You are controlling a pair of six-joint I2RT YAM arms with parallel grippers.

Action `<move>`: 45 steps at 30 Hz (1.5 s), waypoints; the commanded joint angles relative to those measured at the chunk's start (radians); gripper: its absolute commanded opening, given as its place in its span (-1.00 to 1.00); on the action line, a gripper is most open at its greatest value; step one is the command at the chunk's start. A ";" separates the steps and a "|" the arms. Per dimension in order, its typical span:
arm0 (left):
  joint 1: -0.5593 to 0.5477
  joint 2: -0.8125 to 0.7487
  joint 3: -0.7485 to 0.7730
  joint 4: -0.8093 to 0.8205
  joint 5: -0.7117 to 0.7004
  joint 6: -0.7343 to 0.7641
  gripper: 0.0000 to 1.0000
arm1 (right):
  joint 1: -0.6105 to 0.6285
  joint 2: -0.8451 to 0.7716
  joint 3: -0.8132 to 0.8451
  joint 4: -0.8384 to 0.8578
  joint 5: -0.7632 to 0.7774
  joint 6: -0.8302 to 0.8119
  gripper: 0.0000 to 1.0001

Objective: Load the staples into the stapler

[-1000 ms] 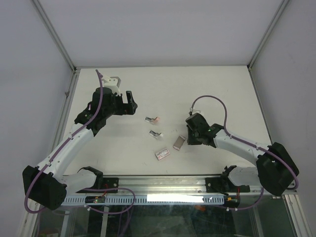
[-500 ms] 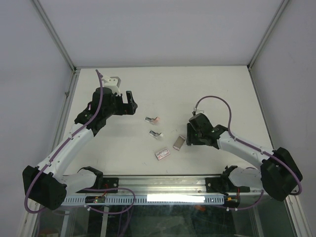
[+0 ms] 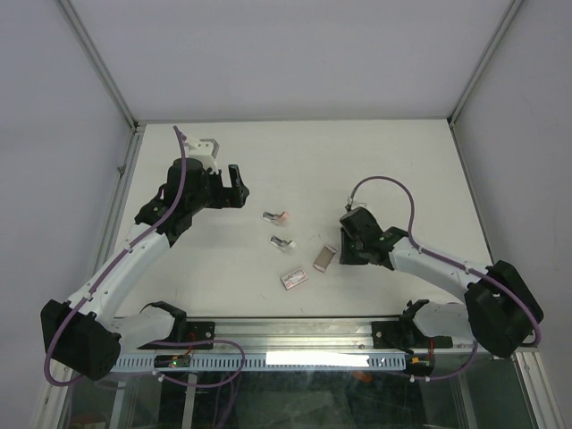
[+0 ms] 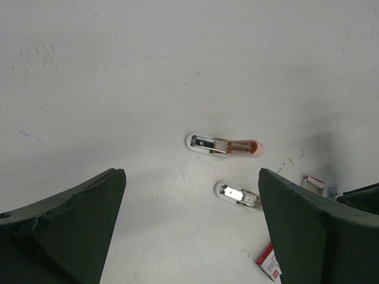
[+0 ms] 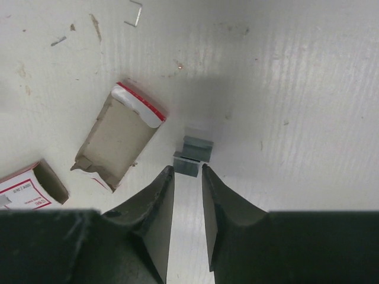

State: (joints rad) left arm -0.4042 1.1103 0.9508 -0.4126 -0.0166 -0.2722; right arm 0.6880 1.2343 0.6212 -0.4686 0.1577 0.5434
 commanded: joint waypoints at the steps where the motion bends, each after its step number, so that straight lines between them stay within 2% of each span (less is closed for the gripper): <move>1: 0.005 -0.015 0.003 0.034 0.026 0.010 0.98 | 0.025 0.000 0.001 0.076 -0.030 -0.032 -0.42; 13: 0.005 -0.011 0.002 0.034 0.035 0.010 0.98 | 0.062 0.062 0.037 0.043 0.018 -0.062 -0.39; 21: 0.005 -0.015 0.002 0.034 0.032 0.012 0.98 | 0.094 0.048 0.034 -0.008 -0.010 -0.031 -0.45; 27: 0.005 -0.015 0.002 0.033 0.036 0.014 0.98 | 0.109 0.008 0.061 -0.061 -0.100 -0.008 -0.49; 30: 0.004 -0.026 -0.003 0.052 0.100 0.021 0.96 | 0.108 -0.055 0.055 -0.065 -0.096 0.009 -0.45; 33: -0.011 -0.039 -0.031 0.119 0.223 0.015 0.76 | 0.100 -0.114 0.053 -0.067 -0.049 0.022 -0.28; 35: -0.069 -0.036 -0.033 0.146 0.230 -0.011 0.71 | 0.076 -0.143 0.049 -0.060 -0.046 0.023 -0.20; 37: -0.228 -0.031 -0.042 0.181 0.150 -0.025 0.68 | 0.019 -0.166 0.029 -0.048 -0.046 0.022 -0.16; 39: -0.387 -0.013 -0.096 0.290 0.043 -0.026 0.67 | -0.054 -0.191 0.008 -0.023 -0.073 0.013 -0.14; 42: -0.546 0.100 -0.131 0.446 -0.001 -0.073 0.53 | -0.155 -0.236 -0.001 0.004 -0.121 -0.010 -0.08; 45: -0.677 0.261 -0.103 0.559 -0.055 -0.048 0.39 | -0.227 -0.272 -0.002 0.012 -0.133 -0.022 -0.04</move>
State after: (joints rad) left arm -0.9653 1.2140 0.8383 -0.0895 0.0307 -0.3122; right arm 0.5323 1.0222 0.6182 -0.5133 0.0616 0.5434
